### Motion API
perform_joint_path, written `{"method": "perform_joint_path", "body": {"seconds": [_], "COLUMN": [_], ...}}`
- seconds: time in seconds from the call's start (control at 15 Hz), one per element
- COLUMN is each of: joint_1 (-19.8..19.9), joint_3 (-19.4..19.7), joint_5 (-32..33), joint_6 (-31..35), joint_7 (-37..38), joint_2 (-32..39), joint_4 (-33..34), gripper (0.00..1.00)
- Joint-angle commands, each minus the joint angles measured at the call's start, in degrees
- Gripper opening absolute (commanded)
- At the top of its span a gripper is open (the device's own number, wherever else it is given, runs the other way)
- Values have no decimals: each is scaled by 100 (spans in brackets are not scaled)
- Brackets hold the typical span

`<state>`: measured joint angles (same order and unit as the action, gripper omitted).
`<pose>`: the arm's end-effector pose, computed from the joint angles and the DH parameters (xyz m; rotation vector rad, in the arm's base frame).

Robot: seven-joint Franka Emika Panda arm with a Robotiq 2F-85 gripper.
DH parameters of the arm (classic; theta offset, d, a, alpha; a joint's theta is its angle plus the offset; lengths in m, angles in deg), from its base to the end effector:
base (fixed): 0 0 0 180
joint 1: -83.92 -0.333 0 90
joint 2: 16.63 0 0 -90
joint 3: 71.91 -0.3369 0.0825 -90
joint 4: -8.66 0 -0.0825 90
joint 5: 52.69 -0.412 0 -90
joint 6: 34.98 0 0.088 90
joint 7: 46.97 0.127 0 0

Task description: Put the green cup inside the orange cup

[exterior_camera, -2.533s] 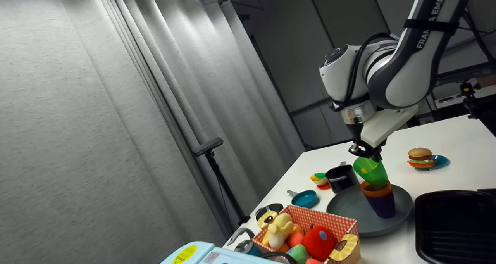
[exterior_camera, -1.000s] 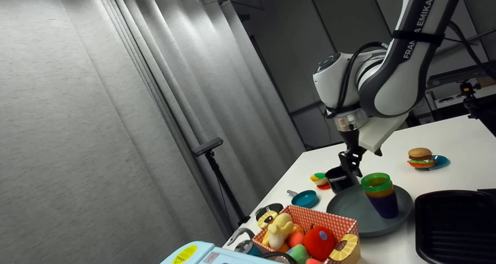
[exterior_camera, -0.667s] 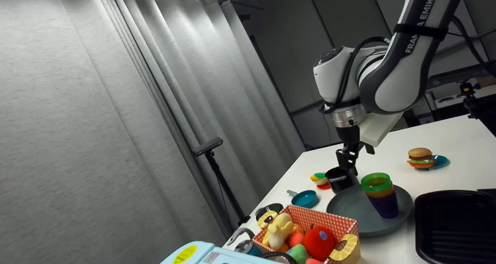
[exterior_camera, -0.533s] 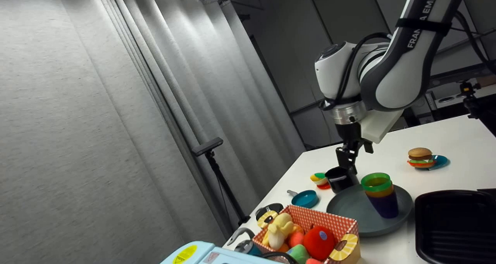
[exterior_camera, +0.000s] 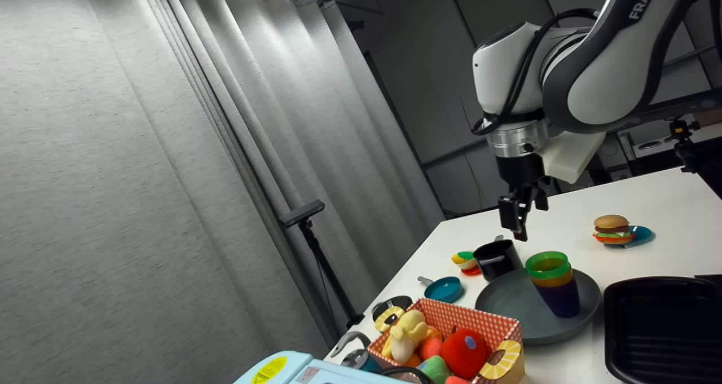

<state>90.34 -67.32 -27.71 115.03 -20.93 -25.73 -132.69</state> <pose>0.5020 -0.0921 0.3676 2.8495 -0.4338 0.4919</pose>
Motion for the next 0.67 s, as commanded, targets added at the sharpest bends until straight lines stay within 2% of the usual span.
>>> {"method": "perform_joint_path", "body": {"seconds": [0.0, 0.27, 0.33, 0.6], "joint_1": [96, 126, 228, 244], "joint_3": [-148, -362, -396, -491], "joint_5": [-180, -265, -143, -215], "joint_6": [37, -74, 6, 6], "joint_7": [-172, -84, -92, -106], "joint_2": [-706, -1183, -739, -989], "joint_4": [-549, -879, -580, -770], "gripper": [100, 100, 100, 100]}}
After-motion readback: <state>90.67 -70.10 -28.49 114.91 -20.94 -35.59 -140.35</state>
